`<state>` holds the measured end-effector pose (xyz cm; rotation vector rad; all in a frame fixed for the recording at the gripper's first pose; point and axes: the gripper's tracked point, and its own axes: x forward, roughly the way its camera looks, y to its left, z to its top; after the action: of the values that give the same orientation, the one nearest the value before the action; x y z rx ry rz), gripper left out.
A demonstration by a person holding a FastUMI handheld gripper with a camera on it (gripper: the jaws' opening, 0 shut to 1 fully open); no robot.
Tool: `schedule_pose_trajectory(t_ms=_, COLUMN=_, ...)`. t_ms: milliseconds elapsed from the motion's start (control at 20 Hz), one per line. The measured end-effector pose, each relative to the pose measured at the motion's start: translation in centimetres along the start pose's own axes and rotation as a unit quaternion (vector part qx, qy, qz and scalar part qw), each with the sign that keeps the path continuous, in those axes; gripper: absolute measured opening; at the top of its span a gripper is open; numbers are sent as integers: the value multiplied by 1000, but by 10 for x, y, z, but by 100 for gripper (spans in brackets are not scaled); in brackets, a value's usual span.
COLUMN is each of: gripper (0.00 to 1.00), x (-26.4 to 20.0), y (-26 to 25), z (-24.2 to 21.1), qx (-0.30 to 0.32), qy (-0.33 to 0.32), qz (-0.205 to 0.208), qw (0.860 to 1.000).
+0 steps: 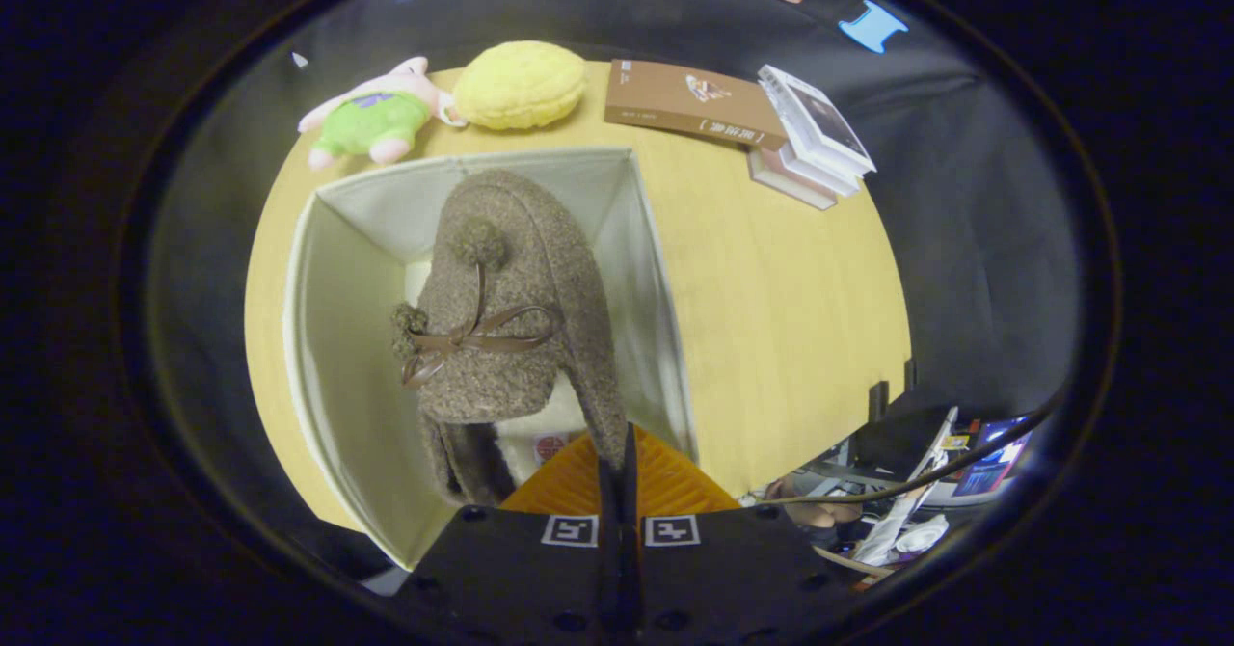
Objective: Open the storage box then place both shoes into the box .Put the left shoe in first, then the right shoe, with the right side of both shoes facing outward in a uniform manner.
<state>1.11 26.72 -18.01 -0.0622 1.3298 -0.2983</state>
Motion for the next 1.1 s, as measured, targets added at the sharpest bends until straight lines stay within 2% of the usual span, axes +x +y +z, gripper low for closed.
schedule_pose_trajectory(t_ms=150, gripper=7, x=11, y=-7, z=-2, qx=-20, qy=0, qz=-16, qw=1000)
schedule_pose_trajectory(t_ms=250, gripper=30, x=10, y=-6, z=-2, qx=-29, qy=-8, qz=-9, qw=999)
schedule_pose_trajectory(t_ms=400, gripper=65, x=-5, y=15, z=-3, qx=-28, qy=-24, qz=47, qw=998)
schedule_pose_trajectory(t_ms=550, gripper=99, x=-23, y=4, z=-18, qx=-39, qy=-27, qz=49, qw=998)
schedule_pose_trajectory(t_ms=700, gripper=99, x=-46, y=-10, z=-18, qx=-13, qy=-58, qz=62, qw=996)
schedule_pose_trajectory(t_ms=1100, gripper=99, x=-81, y=-127, z=-2, qx=31, qy=-159, qz=-4, qw=987)
